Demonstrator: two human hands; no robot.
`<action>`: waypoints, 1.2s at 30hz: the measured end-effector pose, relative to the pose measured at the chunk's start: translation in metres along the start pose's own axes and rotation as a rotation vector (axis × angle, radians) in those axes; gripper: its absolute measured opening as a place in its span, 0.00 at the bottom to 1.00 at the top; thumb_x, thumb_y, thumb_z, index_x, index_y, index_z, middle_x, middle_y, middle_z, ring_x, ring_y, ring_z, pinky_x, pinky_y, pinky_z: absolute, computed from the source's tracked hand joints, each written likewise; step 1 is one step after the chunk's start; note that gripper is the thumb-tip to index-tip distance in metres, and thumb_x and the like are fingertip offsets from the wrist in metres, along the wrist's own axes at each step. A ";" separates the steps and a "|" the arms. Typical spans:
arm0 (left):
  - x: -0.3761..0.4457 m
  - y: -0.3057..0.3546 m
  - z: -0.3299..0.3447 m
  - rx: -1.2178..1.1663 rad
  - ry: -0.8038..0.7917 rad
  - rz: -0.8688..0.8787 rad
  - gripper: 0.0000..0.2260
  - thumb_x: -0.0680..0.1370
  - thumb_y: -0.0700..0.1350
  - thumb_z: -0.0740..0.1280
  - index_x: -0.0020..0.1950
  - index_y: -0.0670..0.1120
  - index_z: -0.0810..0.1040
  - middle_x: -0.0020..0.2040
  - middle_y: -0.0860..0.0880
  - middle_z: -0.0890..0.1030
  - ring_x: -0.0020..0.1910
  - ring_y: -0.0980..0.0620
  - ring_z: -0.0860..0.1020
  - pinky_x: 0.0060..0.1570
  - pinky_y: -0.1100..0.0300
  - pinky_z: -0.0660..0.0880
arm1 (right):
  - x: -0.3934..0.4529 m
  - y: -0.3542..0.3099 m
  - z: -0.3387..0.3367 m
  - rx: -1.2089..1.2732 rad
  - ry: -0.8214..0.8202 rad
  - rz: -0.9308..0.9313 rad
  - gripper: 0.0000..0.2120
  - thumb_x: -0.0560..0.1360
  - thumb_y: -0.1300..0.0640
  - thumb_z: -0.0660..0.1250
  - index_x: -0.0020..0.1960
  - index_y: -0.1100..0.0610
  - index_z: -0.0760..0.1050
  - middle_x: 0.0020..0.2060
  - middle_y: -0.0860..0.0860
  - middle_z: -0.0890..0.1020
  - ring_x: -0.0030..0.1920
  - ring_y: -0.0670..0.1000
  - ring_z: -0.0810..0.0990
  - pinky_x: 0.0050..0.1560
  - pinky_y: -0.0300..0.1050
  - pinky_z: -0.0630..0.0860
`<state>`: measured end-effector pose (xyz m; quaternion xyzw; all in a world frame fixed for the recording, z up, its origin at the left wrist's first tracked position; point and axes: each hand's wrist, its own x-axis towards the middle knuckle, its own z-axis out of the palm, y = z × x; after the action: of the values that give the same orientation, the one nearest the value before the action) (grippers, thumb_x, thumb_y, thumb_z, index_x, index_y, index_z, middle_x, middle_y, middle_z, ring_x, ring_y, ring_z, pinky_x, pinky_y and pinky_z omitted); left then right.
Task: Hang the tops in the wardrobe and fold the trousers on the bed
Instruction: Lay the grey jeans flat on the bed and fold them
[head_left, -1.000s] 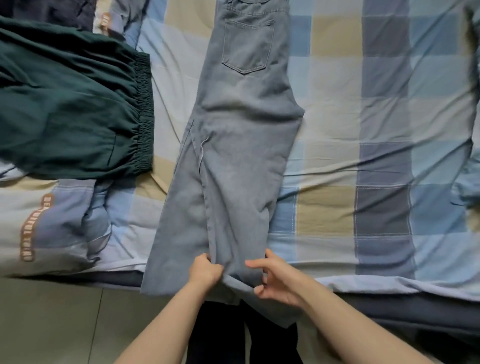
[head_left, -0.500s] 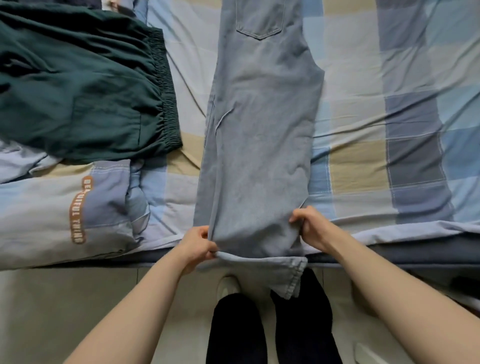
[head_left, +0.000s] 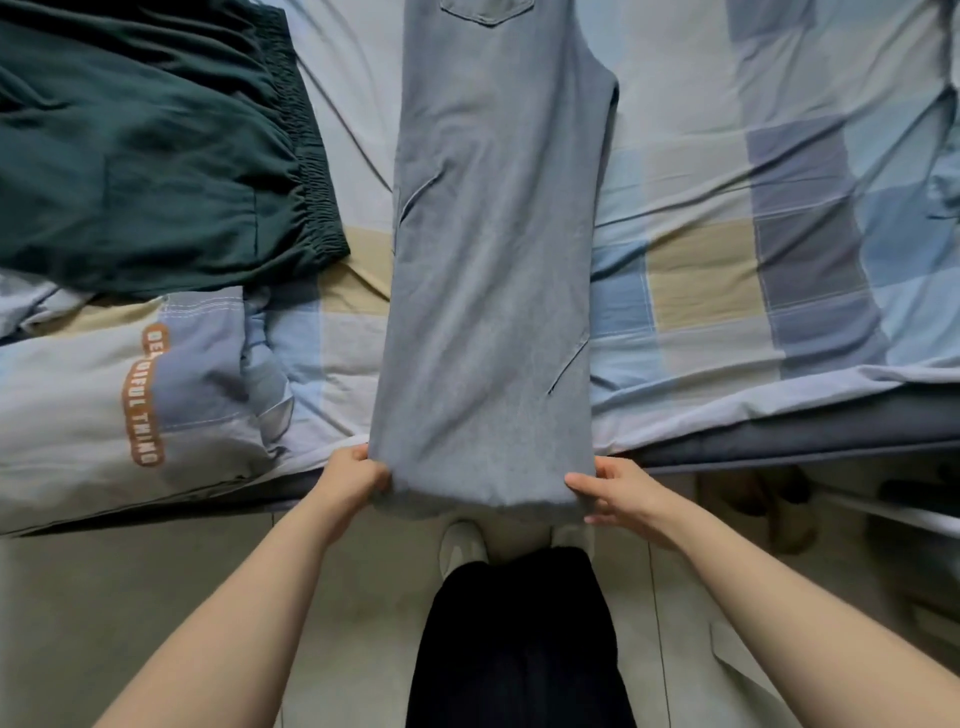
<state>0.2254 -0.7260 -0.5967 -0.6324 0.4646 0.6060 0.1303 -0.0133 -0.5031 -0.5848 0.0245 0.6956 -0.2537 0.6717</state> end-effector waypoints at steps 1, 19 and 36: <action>0.001 -0.001 -0.002 0.014 -0.014 -0.007 0.08 0.57 0.36 0.60 0.34 0.41 0.73 0.28 0.46 0.68 0.33 0.50 0.64 0.33 0.58 0.59 | -0.001 0.006 0.000 -0.035 0.037 -0.015 0.08 0.77 0.54 0.66 0.53 0.55 0.79 0.43 0.51 0.81 0.42 0.49 0.76 0.38 0.38 0.77; 0.006 -0.029 0.009 0.376 0.105 0.147 0.07 0.71 0.41 0.71 0.45 0.43 0.74 0.42 0.46 0.79 0.43 0.47 0.75 0.40 0.54 0.70 | 0.025 -0.021 0.007 0.008 0.401 -0.141 0.20 0.76 0.60 0.69 0.65 0.64 0.69 0.57 0.58 0.78 0.50 0.50 0.77 0.37 0.34 0.74; -0.065 -0.070 0.004 0.114 -0.297 0.003 0.14 0.75 0.39 0.72 0.60 0.44 0.78 0.54 0.51 0.84 0.53 0.54 0.82 0.48 0.65 0.78 | -0.045 0.026 -0.001 -0.214 -0.127 0.028 0.18 0.64 0.52 0.74 0.53 0.53 0.80 0.42 0.47 0.83 0.36 0.45 0.73 0.33 0.37 0.62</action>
<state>0.2855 -0.6582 -0.5680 -0.5267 0.4747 0.6658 0.2323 0.0001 -0.4665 -0.5506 -0.0538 0.6745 -0.1696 0.7166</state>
